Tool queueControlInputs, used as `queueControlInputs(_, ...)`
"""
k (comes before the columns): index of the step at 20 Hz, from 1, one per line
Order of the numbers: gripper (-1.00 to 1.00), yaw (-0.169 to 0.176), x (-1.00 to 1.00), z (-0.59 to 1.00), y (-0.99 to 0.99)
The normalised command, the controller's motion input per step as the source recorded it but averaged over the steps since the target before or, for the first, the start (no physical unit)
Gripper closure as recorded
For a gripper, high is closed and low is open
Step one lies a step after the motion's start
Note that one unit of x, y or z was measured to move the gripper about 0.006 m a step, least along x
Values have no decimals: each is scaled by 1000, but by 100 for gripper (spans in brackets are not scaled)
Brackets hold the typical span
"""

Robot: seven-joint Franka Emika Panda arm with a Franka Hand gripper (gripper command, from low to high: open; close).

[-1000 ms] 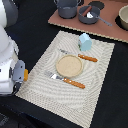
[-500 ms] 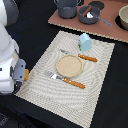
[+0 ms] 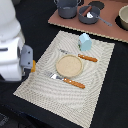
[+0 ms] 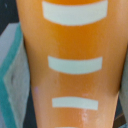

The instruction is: Interact with the objects in diverse but meaningful ways.

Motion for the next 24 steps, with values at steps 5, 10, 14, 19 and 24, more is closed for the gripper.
queueControlInputs(5,100,0,1000,328,266)
queueControlInputs(10,100,0,1000,21,322)
queueControlInputs(14,100,0,986,0,391)
queueControlInputs(19,100,0,970,0,411)
queueControlInputs(24,100,0,966,0,442)
